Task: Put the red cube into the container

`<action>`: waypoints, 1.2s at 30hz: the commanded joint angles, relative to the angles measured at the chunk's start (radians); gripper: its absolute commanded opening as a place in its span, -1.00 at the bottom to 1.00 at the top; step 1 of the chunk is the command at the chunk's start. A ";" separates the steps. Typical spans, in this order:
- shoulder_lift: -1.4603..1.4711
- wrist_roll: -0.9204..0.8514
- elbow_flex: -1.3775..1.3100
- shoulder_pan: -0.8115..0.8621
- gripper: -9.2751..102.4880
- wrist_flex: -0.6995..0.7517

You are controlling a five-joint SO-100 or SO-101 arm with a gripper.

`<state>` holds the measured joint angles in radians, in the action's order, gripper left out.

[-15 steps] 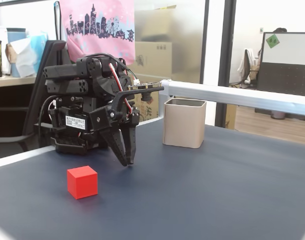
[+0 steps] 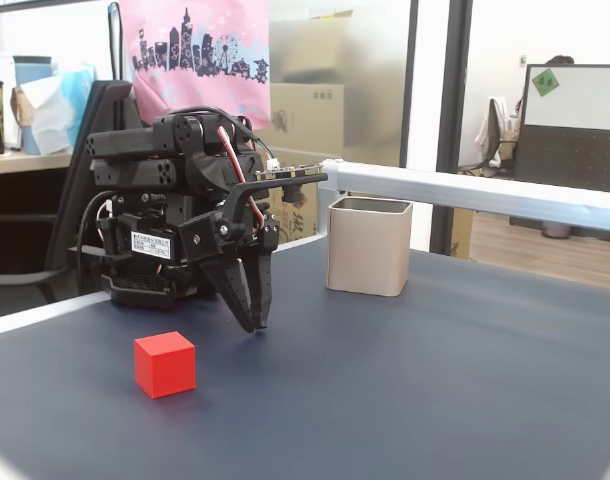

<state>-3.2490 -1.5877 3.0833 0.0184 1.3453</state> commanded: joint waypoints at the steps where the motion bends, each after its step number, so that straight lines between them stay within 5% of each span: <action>1: -0.077 -0.002 0.011 -0.009 -0.83 0.003; 36: -0.077 0.009 0.011 -0.011 -0.83 0.006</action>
<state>-3.2490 -1.5861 3.0833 0.0184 1.3453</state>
